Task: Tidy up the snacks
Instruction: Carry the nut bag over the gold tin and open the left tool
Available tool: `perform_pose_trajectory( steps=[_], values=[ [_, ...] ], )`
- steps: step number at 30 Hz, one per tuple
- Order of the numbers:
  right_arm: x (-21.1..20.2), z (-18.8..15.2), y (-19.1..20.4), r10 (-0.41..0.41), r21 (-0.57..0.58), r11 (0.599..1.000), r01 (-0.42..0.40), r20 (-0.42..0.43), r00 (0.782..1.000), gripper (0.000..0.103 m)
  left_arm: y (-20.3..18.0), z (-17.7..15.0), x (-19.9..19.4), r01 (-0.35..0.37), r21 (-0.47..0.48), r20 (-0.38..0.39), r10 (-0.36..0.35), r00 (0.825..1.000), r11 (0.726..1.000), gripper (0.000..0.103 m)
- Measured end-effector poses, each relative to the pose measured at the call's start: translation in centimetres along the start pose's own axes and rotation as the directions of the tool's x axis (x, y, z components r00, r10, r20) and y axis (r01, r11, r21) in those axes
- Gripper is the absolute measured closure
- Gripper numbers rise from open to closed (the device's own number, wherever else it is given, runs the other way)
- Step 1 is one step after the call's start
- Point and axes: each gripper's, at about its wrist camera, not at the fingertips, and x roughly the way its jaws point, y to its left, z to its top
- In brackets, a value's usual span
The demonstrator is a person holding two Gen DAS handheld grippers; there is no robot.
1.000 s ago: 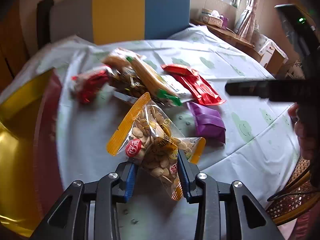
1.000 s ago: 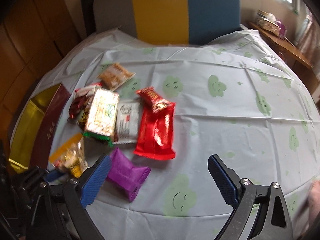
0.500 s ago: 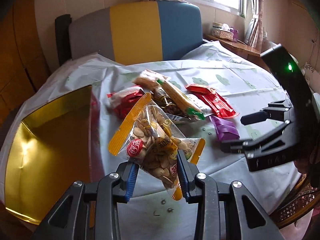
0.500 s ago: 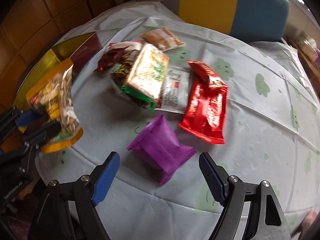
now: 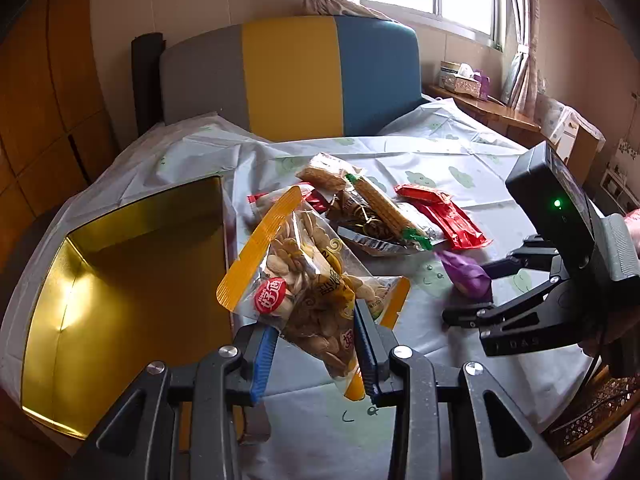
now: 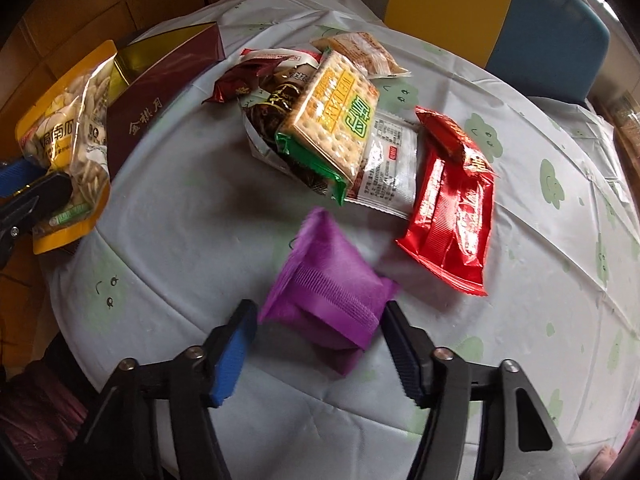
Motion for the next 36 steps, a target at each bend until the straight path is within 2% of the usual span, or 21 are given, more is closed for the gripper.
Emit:
perform_pose_trajectory(
  steps=[1,2,7,13,16,19,27,32,36],
  values=[
    [0.0,0.0,0.1,0.001,-0.001,1.000,-0.001,0.004,1.000,0.059,0.2,0.0,-0.1,-0.003,-0.002,0.003,0.003,1.000,1.000,0.066],
    [0.1,0.0,0.1,0.005,0.001,1.000,-0.005,0.002,1.000,0.060,0.3,-0.1,-0.2,-0.004,-0.005,0.004,0.004,1.000,1.000,0.066],
    [0.1,0.3,0.0,0.021,0.024,0.999,-0.021,-0.001,1.000,0.062,1.9,0.0,-0.8,0.017,-0.053,0.008,-0.017,1.000,0.998,0.066],
    [0.3,0.4,-0.9,0.032,0.044,0.999,-0.032,-0.004,0.999,0.062,7.8,0.7,-1.3,0.052,-0.214,-0.014,-0.057,0.998,0.975,0.066],
    [0.4,0.4,-1.1,0.026,0.041,0.999,-0.026,-0.004,1.000,0.062,11.2,1.2,-0.9,0.032,-0.292,-0.026,-0.041,0.999,0.956,0.066],
    [0.3,0.3,-0.7,0.011,0.030,0.999,-0.011,-0.003,1.000,0.062,13.7,1.9,-0.1,0.003,-0.327,-0.040,-0.017,0.999,0.945,0.066],
    [0.2,0.2,-0.1,-0.008,0.006,1.000,0.008,0.004,1.000,0.062,15.9,4.0,5.2,-0.028,-0.303,-0.127,-0.011,0.992,0.953,0.065],
    [0.1,0.1,0.0,-0.013,-0.006,1.000,0.013,0.008,1.000,0.062,16.3,5.4,7.8,-0.062,-0.291,-0.136,0.023,0.990,0.955,0.061],
    [0.2,0.1,0.0,-0.013,-0.006,1.000,0.013,0.009,1.000,0.062,16.6,5.3,7.6,-0.072,-0.311,-0.124,0.035,0.992,0.948,0.056]
  ],
)
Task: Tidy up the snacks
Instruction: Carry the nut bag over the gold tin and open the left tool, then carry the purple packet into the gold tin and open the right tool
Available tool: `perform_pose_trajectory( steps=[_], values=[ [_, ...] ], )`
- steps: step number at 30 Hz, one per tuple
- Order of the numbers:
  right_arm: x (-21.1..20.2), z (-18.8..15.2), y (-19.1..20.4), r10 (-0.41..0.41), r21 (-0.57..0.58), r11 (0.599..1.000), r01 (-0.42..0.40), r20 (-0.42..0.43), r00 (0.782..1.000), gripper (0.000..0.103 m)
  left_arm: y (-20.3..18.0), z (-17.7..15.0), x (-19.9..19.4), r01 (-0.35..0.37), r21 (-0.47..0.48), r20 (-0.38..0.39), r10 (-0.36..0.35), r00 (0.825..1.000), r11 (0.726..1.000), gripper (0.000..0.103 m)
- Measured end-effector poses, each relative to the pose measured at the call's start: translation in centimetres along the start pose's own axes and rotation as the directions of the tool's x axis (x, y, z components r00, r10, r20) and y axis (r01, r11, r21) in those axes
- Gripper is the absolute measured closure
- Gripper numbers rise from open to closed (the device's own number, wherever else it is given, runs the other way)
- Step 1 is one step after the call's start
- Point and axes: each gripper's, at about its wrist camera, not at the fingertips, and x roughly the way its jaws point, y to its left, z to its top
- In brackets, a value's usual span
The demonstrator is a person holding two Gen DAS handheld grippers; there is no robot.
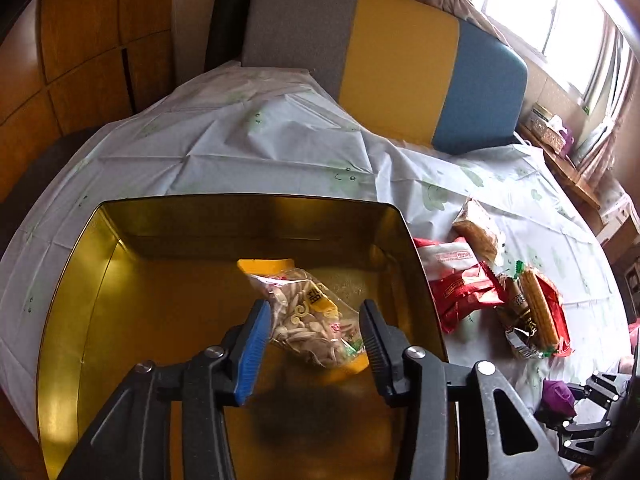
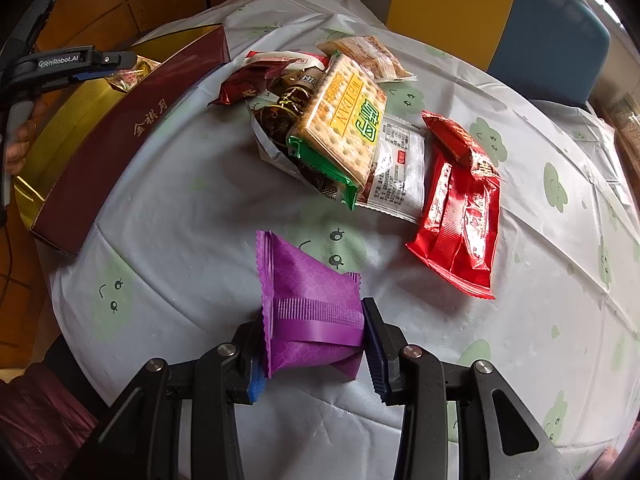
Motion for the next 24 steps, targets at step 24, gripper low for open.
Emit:
perform_pose_trajectory(
  steps=[24],
  values=[
    [-3.7,0.9,3.2,0.034,0.026,0.999,-0.037,0.111,0.993,0.066,0.2,-8.9,-8.5,-0.149,-0.018,0.105,0.150,0.983,0.989,0.056]
  ],
)
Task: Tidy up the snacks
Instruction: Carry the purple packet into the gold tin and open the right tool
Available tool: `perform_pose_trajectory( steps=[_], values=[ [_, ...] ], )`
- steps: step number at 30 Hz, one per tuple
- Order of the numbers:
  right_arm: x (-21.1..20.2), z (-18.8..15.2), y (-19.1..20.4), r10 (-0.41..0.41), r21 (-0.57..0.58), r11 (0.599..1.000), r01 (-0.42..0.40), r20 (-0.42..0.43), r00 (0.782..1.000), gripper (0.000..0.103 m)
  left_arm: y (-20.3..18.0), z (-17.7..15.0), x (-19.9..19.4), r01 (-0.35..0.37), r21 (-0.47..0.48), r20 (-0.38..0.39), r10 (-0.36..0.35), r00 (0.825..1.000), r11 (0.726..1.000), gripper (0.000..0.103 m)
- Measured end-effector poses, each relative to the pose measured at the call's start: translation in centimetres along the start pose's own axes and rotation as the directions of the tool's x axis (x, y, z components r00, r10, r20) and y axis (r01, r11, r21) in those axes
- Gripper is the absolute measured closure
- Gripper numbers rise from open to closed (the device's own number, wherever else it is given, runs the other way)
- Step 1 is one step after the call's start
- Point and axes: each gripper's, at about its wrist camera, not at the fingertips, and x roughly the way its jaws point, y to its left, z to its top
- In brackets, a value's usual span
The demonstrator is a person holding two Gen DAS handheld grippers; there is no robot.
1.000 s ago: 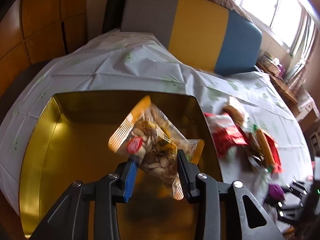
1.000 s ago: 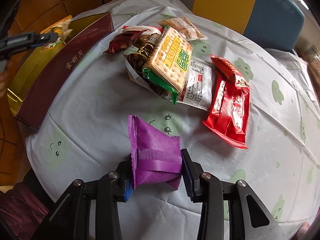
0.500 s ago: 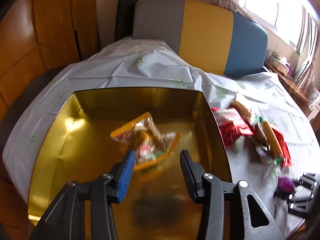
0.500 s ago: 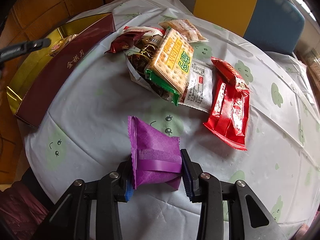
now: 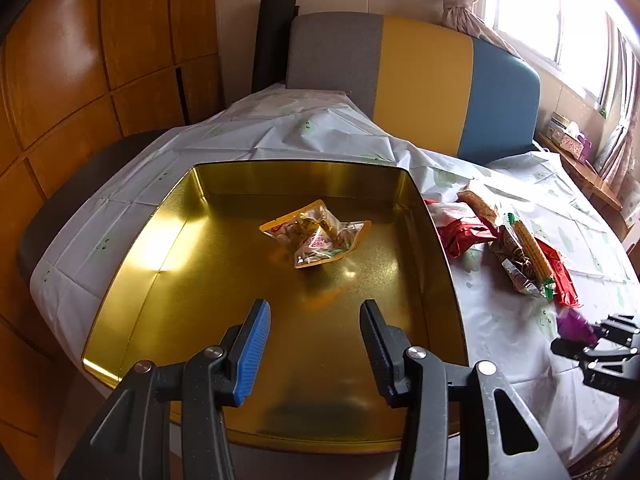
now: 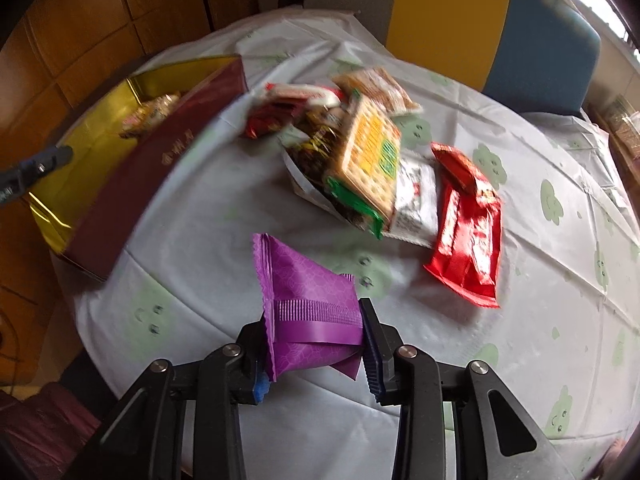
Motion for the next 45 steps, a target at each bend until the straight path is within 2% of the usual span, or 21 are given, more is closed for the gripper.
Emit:
perform_pose_trajectory(
  steps=[4,9,19,23,30,38,45],
  values=[
    [-1.2,1.8,3.1,0.073,-0.022,0.997,-0.072,0.059,0.996,0.066,0.5,-0.2,-0.1,0.000,-0.010,-0.002,0.000,1.000,1.000,0.056],
    [-1.9,4.7,7.6,0.160,-0.070,0.986,-0.153,0.116,0.980,0.066,1.6,-0.4,-0.4,-0.010,-0.034,0.005,0.010,1.000,0.999,0.056],
    [0.2,9.5,15.3,0.231,-0.154,0.965,-0.212,0.122,0.965,0.066,5.9,-1.2,-0.9,-0.052,-0.136,0.017,0.055,0.998,0.989,0.056],
    [2.5,10.8,17.6,0.195,-0.191,0.965,-0.177,0.081,0.977,0.064,7.2,-1.4,-0.8,-0.063,-0.164,0.011,0.066,0.998,0.985,0.056],
    [4.6,11.1,18.1,0.133,-0.190,0.975,-0.117,0.073,0.988,0.063,7.8,-2.2,-0.3,-0.064,-0.172,-0.006,0.064,0.998,0.983,0.056],
    [3.4,10.0,17.6,0.143,-0.187,0.975,-0.118,0.125,0.982,0.062,7.2,-2.1,-0.5,-0.057,-0.154,0.003,0.058,0.998,0.986,0.056],
    [2.1,9.1,18.0,0.131,-0.194,0.976,-0.097,0.170,0.977,0.057,6.3,-2.1,-0.9,-0.054,-0.127,0.010,0.056,0.998,0.990,0.056]
  ],
)
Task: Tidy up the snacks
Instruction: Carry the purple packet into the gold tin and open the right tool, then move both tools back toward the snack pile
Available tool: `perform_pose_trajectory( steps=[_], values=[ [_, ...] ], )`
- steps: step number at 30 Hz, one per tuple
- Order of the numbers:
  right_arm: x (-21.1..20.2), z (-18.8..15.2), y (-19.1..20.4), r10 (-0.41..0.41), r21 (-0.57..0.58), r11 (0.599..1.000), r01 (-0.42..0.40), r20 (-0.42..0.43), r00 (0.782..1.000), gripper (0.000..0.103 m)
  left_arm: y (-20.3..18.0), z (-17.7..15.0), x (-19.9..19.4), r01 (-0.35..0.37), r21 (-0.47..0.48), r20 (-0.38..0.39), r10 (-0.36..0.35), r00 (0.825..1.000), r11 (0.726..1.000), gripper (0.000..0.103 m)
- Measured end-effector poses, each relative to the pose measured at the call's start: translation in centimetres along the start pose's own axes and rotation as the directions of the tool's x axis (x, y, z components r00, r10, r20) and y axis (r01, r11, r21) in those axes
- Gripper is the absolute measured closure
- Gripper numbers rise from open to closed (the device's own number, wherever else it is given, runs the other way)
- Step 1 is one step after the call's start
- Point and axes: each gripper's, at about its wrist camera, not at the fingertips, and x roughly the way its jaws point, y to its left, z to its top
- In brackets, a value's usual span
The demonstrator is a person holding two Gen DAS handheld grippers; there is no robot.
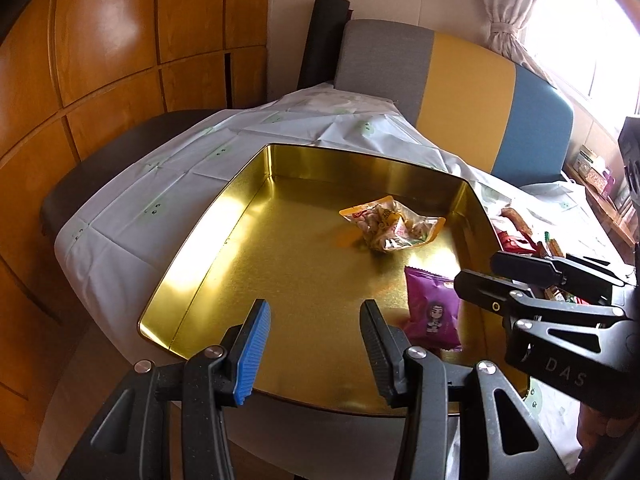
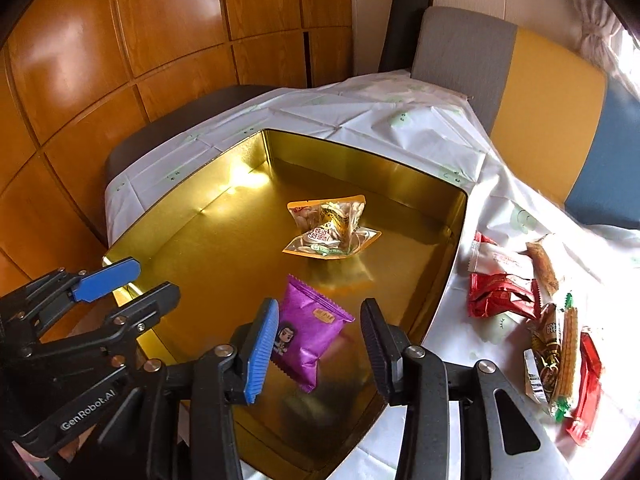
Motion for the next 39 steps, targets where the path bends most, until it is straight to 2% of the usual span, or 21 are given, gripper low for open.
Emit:
perform_pose_trajectory(
  steps=[10,27,39],
  values=[
    [-2.6,-0.9,-0.6,-0.036,0.028,0.999,0.034,0.064,0.997,0.042,-1.1,-0.4,-0.4,0.006,0.033,0.001,-0.006,1.000,0.999,0.056],
    [-5.1,-2.4,-3.9,-0.101,0.078,0.993,0.094,0.090,0.991,0.037,-3.2,-0.6,-0.9,0.026,0.090,-0.006,-0.025,1.000,0.996,0.056],
    [-7.2,-4.2,-8.3,-0.194,0.104,0.977,0.186,0.073,0.978,0.034,-5.3,-0.6,-1.4,0.046,0.151,-0.005,-0.046,0.999,0.987,0.056]
  ],
)
